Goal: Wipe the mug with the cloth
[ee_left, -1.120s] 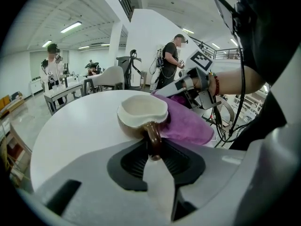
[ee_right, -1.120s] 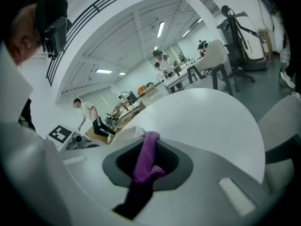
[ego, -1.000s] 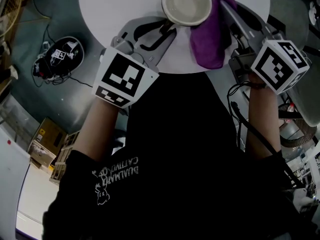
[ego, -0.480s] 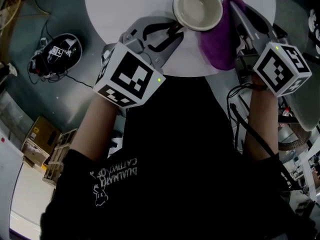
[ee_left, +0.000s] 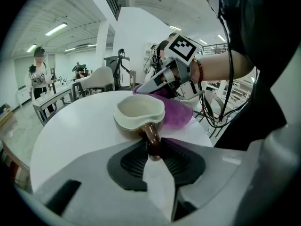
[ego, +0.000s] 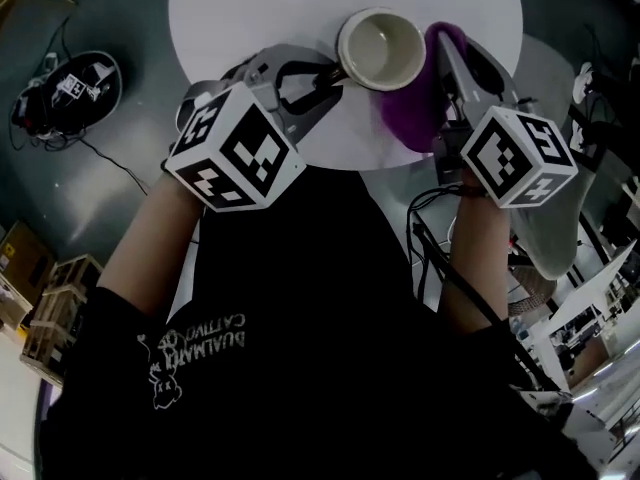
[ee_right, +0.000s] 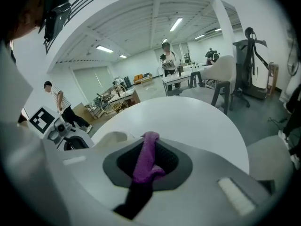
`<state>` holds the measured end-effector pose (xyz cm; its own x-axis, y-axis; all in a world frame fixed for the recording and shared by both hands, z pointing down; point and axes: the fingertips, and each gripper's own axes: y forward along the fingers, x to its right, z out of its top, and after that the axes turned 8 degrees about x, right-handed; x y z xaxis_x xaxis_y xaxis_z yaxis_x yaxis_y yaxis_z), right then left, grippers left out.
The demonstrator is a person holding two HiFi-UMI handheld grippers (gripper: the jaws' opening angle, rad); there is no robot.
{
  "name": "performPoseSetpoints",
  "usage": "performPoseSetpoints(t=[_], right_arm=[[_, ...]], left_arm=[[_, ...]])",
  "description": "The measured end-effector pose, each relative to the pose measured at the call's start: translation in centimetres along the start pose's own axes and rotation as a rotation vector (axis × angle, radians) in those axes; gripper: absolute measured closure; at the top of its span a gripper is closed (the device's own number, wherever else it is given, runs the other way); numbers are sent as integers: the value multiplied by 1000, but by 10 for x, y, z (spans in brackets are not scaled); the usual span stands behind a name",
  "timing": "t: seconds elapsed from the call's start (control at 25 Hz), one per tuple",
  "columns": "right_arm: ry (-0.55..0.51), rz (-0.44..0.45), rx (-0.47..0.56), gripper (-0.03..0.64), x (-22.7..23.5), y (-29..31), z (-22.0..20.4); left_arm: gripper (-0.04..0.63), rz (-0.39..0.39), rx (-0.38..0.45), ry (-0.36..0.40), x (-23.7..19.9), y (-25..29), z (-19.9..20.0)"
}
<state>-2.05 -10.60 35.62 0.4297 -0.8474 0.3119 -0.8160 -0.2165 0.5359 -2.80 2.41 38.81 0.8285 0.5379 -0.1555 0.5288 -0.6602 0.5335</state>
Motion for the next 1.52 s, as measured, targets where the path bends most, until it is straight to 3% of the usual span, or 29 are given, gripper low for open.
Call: performPoseSetpoints(t=[0.64,0.92,1.36,1.52], right_arm=[[-57,-25,-36,586,-16,16,20],[-30,-47,-52,588,-20,23,23],[-83,-28,-121,591,-37,34,26],[-41,-13,-128,592,-38,36,24]], left_arm=[[508,-17,-43,58,0,-1,0],[508,-40,-84,103,2,-3,-1],[506,-67,-102,119,6,-6,0],[506,-74,-115,127,7,-3,-2]])
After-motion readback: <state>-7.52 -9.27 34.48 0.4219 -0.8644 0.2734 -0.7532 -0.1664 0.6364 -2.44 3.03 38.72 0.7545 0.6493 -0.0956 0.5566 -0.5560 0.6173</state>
